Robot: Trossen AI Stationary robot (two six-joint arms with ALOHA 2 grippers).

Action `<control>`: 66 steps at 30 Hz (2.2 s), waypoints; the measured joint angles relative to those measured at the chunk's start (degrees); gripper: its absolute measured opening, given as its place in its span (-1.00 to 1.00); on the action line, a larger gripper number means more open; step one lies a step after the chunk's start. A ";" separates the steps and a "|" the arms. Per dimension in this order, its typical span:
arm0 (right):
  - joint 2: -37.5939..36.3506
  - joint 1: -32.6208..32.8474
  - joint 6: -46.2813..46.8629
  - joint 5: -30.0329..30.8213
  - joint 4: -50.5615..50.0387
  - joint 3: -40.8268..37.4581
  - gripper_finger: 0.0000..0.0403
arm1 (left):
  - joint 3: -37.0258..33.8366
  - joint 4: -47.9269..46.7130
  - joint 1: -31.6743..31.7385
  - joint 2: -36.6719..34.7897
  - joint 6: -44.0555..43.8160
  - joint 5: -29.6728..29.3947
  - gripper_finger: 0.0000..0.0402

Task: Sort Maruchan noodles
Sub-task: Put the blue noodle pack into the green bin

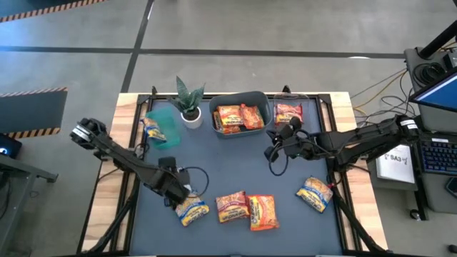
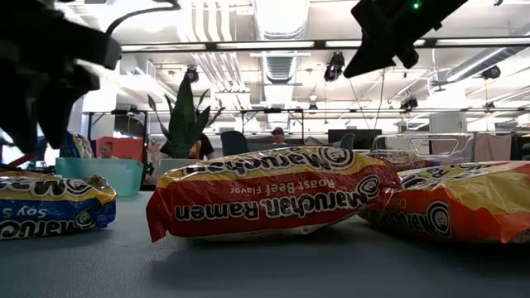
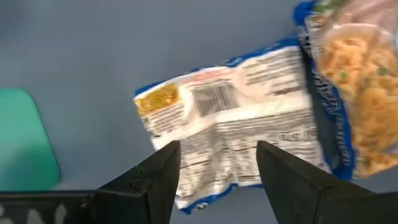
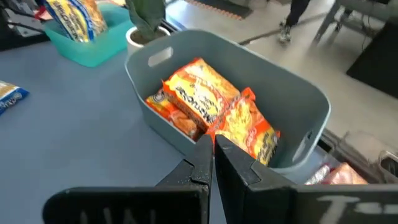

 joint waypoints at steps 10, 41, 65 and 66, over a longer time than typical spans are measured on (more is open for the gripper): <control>-0.01 -0.25 -8.52 0.08 5.10 0.00 -0.96 | -19.01 17.35 1.42 -16.48 -10.76 -2.18 -0.04; 0.02 -6.80 -13.50 -0.49 9.85 -0.35 -0.96 | -26.85 25.24 1.38 -17.87 -23.69 -12.48 -0.09; 0.04 -6.80 -13.35 -0.50 9.85 -0.42 -0.96 | -20.07 23.78 1.36 -17.65 -16.41 -13.36 -1.00; 0.04 -6.80 -13.34 -0.53 9.84 -0.42 -0.96 | -19.38 23.75 1.36 -17.65 -15.40 -13.30 -1.00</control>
